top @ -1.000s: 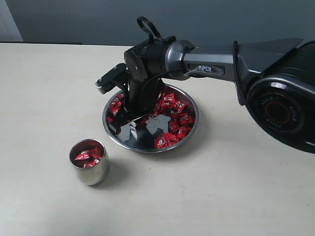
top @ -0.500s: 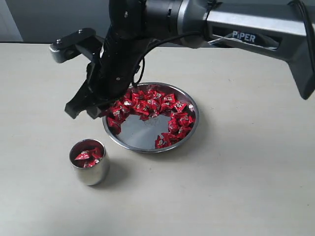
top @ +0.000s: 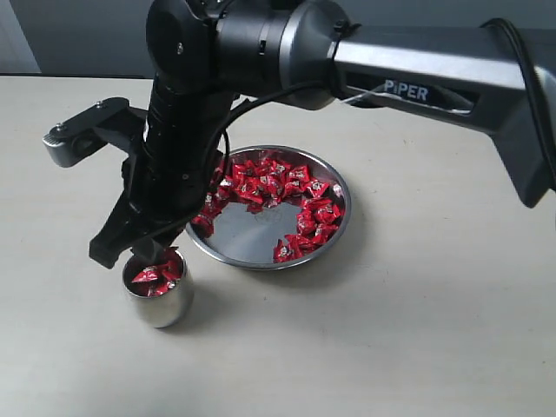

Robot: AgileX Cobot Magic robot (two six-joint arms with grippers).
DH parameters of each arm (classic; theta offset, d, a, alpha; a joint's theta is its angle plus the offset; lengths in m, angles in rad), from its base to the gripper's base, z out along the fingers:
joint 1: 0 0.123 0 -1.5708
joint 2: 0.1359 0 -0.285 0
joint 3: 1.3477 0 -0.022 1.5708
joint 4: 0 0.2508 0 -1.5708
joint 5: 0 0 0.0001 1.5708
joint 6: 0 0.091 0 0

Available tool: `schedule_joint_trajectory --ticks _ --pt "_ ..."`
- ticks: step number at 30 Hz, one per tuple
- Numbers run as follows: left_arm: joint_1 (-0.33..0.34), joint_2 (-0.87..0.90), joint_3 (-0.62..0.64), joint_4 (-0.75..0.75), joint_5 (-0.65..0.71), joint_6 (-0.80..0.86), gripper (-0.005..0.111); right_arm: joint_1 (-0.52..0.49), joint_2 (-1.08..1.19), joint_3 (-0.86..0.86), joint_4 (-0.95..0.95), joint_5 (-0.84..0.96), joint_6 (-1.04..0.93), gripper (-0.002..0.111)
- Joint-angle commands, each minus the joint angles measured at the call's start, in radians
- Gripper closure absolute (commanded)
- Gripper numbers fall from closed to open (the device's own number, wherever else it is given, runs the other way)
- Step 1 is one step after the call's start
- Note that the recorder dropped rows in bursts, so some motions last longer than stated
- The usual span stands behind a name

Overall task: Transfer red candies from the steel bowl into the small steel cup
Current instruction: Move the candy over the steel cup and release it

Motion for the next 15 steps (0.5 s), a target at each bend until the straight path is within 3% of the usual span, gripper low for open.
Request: schedule_joint_trajectory --ticks 1,5,15 --pt "0.005 -0.005 0.005 0.001 -0.012 0.000 0.106 0.007 -0.006 0.001 0.033 0.017 -0.059 0.094" --pt "0.005 -0.005 0.005 0.001 -0.012 0.000 0.106 0.007 0.006 0.001 0.043 0.015 -0.066 0.074" --pt "0.005 -0.005 0.005 0.001 -0.012 0.000 0.106 0.005 0.037 0.001 0.007 -0.005 -0.066 0.075"
